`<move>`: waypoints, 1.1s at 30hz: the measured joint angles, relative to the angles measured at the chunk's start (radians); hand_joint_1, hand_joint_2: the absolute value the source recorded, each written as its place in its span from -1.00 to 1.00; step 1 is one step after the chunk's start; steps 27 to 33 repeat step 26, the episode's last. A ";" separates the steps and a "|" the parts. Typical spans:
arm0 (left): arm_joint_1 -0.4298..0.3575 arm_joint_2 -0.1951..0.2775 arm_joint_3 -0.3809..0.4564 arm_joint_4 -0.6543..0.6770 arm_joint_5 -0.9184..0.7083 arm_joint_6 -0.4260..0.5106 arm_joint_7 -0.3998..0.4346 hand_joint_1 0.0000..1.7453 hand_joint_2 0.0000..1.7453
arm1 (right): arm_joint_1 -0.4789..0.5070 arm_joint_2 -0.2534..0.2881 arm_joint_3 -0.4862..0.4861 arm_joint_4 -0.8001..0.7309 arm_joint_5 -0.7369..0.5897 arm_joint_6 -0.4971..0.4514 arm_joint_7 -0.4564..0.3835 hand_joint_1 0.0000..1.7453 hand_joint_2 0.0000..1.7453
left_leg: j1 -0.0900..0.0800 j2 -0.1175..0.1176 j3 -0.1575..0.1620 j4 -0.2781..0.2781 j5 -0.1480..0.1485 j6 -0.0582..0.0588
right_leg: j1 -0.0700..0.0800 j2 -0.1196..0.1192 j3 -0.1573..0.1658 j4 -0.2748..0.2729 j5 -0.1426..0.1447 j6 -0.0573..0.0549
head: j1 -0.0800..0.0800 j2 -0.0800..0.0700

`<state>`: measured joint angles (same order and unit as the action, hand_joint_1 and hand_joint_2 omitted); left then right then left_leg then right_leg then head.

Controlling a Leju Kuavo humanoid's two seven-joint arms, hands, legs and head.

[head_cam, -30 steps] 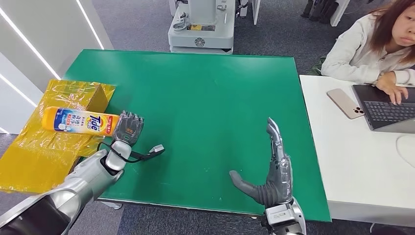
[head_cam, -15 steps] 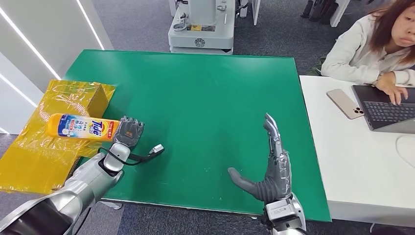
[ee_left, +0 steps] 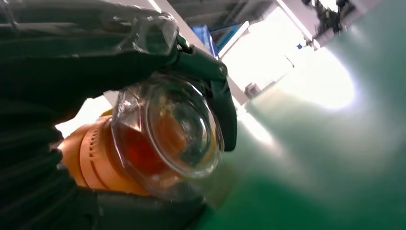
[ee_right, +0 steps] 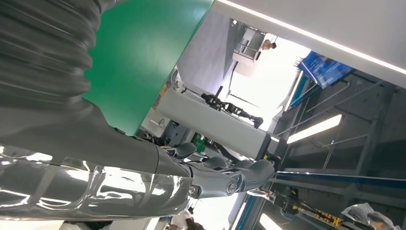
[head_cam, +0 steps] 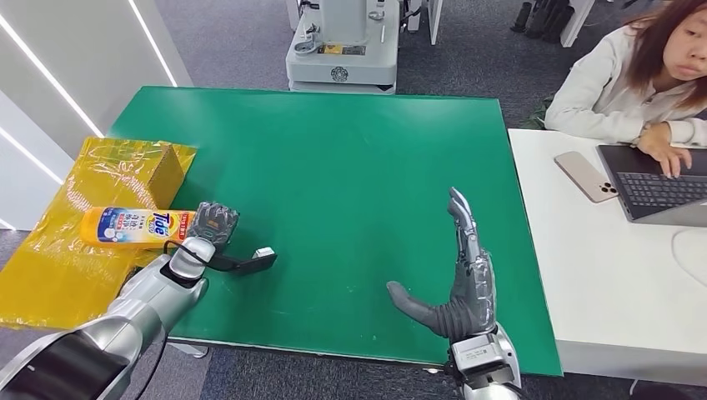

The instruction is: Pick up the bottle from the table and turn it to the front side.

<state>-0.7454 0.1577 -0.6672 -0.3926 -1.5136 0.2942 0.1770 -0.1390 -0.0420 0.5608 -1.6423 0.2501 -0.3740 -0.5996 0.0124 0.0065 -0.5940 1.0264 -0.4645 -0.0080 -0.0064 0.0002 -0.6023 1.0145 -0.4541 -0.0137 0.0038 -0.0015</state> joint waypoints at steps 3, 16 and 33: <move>-0.006 0.000 0.027 0.012 0.004 -0.022 -0.001 -1.00 1.00 | 0.000 0.000 0.000 0.000 0.001 0.000 0.003 -1.00 1.00 | 0.000 0.000 0.002 -0.001 0.000 0.000 | 0.000 0.000 0.002 0.000 0.000 0.000 | 0.000 0.000; -0.011 -0.001 0.113 0.027 -0.017 -0.009 -0.041 -1.00 1.00 | 0.012 0.000 0.000 -0.013 0.034 0.007 0.024 -1.00 1.00 | 0.000 0.000 0.007 -0.002 0.001 -0.002 | 0.000 0.000 0.004 0.002 -0.001 -0.003 | 0.000 0.000; 0.032 -0.076 0.283 0.020 0.273 0.166 -0.307 -1.00 1.00 | 0.042 0.000 -0.001 -0.013 0.030 -0.017 0.033 -1.00 1.00 | -0.001 -0.008 0.006 -0.002 0.001 -0.002 | 0.000 -0.008 0.005 0.002 -0.003 -0.003 | 0.000 0.000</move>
